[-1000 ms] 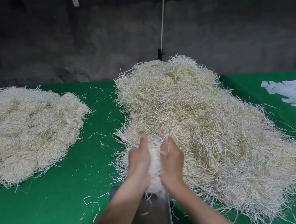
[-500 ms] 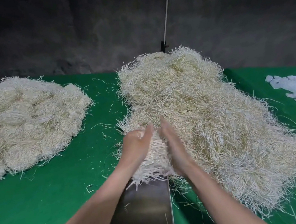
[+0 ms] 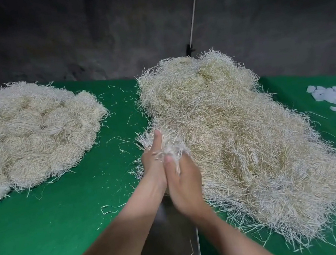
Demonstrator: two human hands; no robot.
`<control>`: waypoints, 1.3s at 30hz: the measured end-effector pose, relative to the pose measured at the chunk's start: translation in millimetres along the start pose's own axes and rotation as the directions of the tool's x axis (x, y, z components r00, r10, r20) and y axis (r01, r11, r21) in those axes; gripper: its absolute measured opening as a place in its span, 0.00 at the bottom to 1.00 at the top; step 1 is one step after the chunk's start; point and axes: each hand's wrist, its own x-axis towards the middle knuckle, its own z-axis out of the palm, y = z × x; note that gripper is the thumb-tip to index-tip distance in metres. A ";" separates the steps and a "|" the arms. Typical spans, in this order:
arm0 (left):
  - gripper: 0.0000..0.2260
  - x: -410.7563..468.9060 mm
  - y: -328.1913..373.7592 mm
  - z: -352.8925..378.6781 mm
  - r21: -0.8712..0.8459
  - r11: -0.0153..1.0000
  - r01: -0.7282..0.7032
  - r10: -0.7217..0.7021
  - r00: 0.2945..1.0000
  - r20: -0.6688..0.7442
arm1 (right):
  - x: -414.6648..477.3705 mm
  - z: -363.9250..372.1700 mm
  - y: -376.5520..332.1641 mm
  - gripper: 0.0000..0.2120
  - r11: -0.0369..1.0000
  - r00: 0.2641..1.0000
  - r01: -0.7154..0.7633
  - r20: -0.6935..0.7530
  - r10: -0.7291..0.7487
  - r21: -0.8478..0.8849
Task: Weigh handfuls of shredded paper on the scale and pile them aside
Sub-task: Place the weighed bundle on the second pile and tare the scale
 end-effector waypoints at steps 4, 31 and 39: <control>0.31 -12.2 -20.5 2.8 0.157 0.987 -0.029 0.037 0.998 -0.044 | 27.2 -16.7 2.0 0.19 0.993 0.987 -0.119 -0.107 0.120 0.009; 0.29 -16.7 -10.5 -32.1 0.283 0.956 -0.080 0.004 0.966 0.258 | 48.0 -39.6 18.2 0.36 0.608 0.807 -0.551 0.179 0.562 0.572; 0.27 -8.4 -13.5 -14.8 0.097 0.995 0.029 -0.049 0.977 0.206 | 0.9 -17.3 32.0 0.14 0.985 0.985 0.132 0.124 -0.118 -0.112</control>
